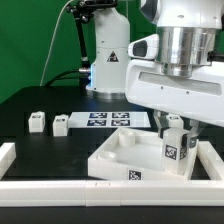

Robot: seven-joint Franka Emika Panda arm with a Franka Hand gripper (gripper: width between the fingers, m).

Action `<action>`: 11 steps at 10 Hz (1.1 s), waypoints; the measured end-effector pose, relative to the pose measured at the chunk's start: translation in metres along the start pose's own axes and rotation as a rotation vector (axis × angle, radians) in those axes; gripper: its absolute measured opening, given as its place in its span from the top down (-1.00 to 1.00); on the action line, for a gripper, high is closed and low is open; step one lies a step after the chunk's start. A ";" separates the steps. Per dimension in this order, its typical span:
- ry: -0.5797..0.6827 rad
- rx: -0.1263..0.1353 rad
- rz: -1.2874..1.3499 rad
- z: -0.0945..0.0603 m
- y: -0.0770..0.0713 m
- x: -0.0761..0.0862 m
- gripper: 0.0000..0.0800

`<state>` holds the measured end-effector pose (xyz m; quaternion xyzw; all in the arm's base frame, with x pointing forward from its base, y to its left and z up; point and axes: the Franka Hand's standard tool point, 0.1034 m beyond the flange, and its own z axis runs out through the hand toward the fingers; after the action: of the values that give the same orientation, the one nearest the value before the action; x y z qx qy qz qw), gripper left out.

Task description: Assemble one leg

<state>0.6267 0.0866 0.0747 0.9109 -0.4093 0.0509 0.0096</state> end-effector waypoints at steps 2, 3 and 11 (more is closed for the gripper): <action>0.000 0.000 -0.004 0.000 0.000 0.000 -0.54; 0.000 0.000 -0.004 0.000 0.000 0.000 -0.54; 0.000 0.000 -0.004 0.000 0.000 0.000 -0.62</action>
Offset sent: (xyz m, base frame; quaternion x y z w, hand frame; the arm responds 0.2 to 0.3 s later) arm 0.0000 0.0000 0.0000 0.0000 0.0000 0.0000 1.0000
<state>0.6268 0.0866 0.0747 0.9117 -0.4075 0.0510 0.0096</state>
